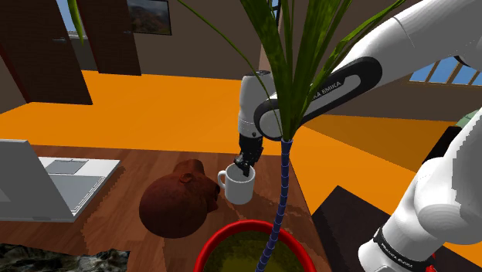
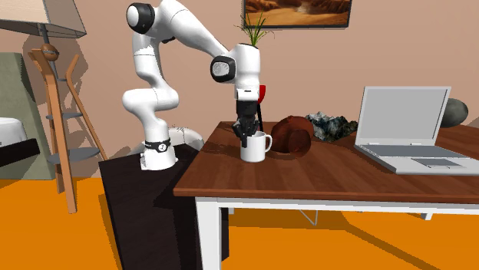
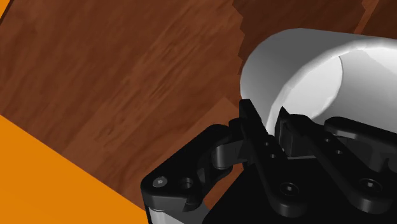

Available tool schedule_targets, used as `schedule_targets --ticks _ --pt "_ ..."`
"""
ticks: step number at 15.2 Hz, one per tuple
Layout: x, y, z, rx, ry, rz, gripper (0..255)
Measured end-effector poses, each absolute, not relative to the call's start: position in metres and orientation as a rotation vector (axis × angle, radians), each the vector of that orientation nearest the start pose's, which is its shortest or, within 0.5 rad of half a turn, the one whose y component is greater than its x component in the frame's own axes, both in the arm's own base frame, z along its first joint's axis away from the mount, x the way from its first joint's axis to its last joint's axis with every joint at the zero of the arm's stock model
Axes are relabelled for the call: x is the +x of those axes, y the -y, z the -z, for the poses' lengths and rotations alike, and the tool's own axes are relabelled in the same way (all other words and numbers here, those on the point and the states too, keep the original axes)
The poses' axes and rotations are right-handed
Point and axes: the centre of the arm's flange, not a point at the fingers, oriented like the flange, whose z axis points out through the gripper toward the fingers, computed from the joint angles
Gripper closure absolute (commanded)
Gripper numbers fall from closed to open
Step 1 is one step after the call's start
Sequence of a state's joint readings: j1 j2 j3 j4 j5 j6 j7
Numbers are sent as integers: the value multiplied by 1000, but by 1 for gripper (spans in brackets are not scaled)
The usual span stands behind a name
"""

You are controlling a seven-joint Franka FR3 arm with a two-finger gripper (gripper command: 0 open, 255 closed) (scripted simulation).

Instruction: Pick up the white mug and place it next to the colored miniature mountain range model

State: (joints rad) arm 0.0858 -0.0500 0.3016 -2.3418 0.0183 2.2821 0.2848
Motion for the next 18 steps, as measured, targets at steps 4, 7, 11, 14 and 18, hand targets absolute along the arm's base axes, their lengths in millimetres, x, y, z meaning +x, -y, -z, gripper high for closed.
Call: schedule_targets --ticks 4,7,11,14,18 --pt "460 -188 -352 -3143 142 -17 255" --pt "459 -188 -359 -3143 142 -18 255" --pt "460 -189 -378 -3143 142 -17 255" --pt "459 -188 -395 -3143 142 -17 255" --pt "460 -189 -415 -3143 142 -17 255"
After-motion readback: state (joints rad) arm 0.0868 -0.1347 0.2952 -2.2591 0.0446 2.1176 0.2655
